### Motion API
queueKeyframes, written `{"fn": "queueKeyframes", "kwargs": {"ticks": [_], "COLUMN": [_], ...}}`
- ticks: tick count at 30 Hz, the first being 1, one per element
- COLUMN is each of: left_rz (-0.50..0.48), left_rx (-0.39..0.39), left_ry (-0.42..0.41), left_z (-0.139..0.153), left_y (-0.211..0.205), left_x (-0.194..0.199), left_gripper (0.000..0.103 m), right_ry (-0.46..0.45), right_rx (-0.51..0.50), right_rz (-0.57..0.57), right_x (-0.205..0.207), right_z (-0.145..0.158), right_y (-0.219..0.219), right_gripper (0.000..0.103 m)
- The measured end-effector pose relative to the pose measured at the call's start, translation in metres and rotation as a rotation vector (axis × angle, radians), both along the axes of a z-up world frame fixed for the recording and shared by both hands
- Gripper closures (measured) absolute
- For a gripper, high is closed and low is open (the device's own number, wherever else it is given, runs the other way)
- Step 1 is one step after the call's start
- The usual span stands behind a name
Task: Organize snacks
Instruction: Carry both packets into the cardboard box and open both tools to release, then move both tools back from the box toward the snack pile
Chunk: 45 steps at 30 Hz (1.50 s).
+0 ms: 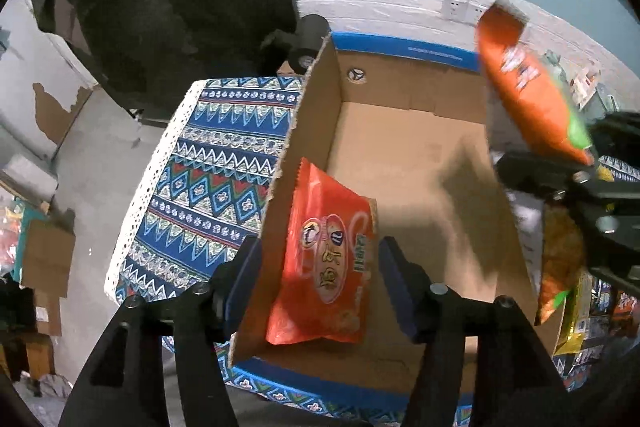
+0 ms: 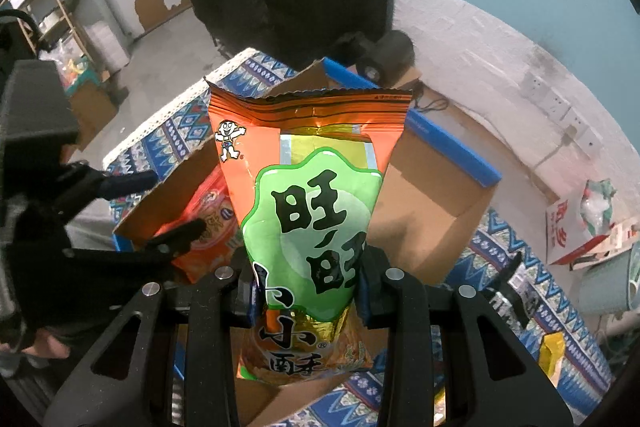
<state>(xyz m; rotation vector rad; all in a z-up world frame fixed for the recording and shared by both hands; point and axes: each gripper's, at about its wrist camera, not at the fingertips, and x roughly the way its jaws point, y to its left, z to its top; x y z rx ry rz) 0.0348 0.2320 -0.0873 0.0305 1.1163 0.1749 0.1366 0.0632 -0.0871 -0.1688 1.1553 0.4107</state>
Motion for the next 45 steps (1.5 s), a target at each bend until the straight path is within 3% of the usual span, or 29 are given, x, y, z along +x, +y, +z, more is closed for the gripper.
{"fn": "queueKeyframes", "kwargs": {"ticks": [10,13,15,18,20,29,45], "left_rz": [0.009,0.002,-0.001,-0.01,-0.016,-0.055,-0.23], "left_rx": [0.01,0.015,0.017,0.01,-0.003,-0.069,-0.076], "left_ry": [-0.001,-0.002,-0.004,-0.016,-0.025,-0.045,-0.067], "left_z": [0.005,0.007,0.009,0.013,0.014,0.024,0.038], "left_y": [0.006,0.002,0.0,-0.002,-0.003,-0.019,-0.103], "left_x": [-0.003,-0.004,-0.004,-0.005,-0.005,-0.005,-0.011], "left_gripper": [0.037,0.037,0.037,0.037,0.036,0.035,0.031], "right_ry": [0.067,0.078,0.08,0.066,0.052,0.02,-0.01], "right_rx": [0.008,0.018,0.022,0.025,0.03,0.014,-0.059], "right_rz": [-0.009,-0.02,-0.026,-0.035,-0.042,-0.09,-0.225], "right_x": [0.007,0.007,0.007,0.005,0.004,-0.005,-0.051], "right_z": [-0.025,-0.027,-0.027,-0.022,-0.017,0.003,0.031], "right_y": [0.005,0.003,0.002,0.0,-0.002,-0.023,-0.108], "right_gripper": [0.068,0.066,0.059,0.044,0.04,0.035,0.029]}}
